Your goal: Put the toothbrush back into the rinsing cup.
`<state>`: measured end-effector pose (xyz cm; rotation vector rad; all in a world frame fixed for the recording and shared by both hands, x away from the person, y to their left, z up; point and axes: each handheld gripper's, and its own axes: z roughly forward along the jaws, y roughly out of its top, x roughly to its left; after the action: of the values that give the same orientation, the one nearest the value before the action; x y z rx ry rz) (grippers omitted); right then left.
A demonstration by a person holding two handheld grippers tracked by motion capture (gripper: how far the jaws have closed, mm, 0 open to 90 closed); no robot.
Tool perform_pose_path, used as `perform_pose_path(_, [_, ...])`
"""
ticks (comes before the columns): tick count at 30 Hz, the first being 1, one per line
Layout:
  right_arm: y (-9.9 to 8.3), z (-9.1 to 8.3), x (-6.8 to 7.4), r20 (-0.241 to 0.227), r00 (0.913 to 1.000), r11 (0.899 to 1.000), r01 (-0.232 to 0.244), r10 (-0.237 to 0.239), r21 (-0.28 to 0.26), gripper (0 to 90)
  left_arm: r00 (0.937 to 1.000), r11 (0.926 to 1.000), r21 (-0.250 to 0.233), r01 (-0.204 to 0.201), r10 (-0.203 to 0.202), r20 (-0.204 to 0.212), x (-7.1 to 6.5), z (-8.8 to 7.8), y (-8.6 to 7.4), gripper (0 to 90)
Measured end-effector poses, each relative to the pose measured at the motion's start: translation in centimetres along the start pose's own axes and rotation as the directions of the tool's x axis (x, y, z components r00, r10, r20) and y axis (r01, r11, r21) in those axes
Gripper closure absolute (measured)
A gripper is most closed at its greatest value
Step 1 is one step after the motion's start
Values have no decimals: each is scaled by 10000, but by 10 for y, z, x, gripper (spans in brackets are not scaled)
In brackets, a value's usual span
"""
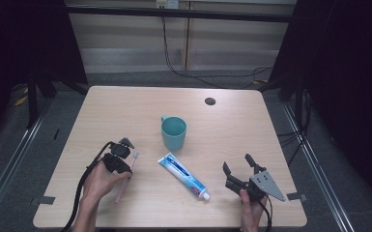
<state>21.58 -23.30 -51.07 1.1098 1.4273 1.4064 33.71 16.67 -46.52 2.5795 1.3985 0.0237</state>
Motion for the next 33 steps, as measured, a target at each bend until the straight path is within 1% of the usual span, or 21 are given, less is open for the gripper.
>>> perform_pose_path(2, [0,0,0,-14,10000,10000,27,-27,3,143,9998,9998,33,-205,205,-46,-1,0,1,721])
perform_pose_path(4, [0,0,0,5,10000,10000,15,-15,3,142,9997,9998,-21,-207,207,-114,0,0,1,754])
perform_pose_path(5, [0,0,0,5,10000,10000,14,-14,-9,142,9995,9995,-62,-298,297,-117,0,0,0,762])
perform_pose_path(7, [0,0,0,-1,10000,10000,-4,4,-4,143,9992,9993,-118,-353,351,-194,0,0,-1,782])
perform_pose_path(9, [0,0,0,-60,10000,10000,49,-49,-17,144,9986,9990,-112,-441,438,-295,-2,0,-1,782])
perform_pose_path(10, [0,0,0,-66,10000,10000,56,-56,-20,144,9982,9987,-33,-508,507,-315,-2,0,0,783])
perform_pose_path(11, [0,0,0,-67,10000,10000,47,-47,-32,144,9974,9980,14,-629,629,-343,-2,0,1,783])
perform_pose_path(12, [0,0,0,-68,10000,10000,25,-25,-25,144,9973,9980,16,-633,633,-371,-3,1,1,782])
perform_pose_path(13, [0,0,0,-77,10000,10000,46,-46,-31,144,9963,9970,70,-776,779,-358,-3,1,2,781])
perform_pose_path(14, [0,0,0,-68,10000,10000,50,-50,-29,144,9967,9972,0,-748,747,-315,-3,1,3,777])
perform_pose_path(16, [0,0,0,-66,10000,10000,34,-34,-18,144,9957,9961,41,-885,886,-279,-3,1,4,775])
perform_pose_path(18, [0,0,0,-54,10000,10000,28,-28,-20,145,9953,9955,21,-942,942,-227,-2,1,4,780])
perform_pose_path(20, [0,0,0,-51,10000,10000,29,-29,-10,146,9938,9943,-41,-1069,1067,-310,-3,1,3,786])
perform_pose_path(23, [0,0,0,-44,10000,10000,29,-29,-4,146,9945,9948,-158,-1007,1002,-306,-3,1,2,788])
perform_pose_path(28, [0,0,0,-50,10000,10000,8,-7,38,146,9981,9979,-277,-593,598,169,3,0,-1,789])
perform_pose_path(29, [0,0,0,-48,10000,10000,4,-3,36,146,9984,9981,-323,-522,528,182,5,0,-2,789])
perform_pose_path(31, [0,0,0,-44,10000,10000,18,-17,35,146,9984,9979,-380,-517,525,191,6,-1,-4,789])
perform_pose_path(33, [0,0,0,-48,10000,10000,35,-35,30,146,9992,9982,-519,-304,317,257,8,-1,-7,789])
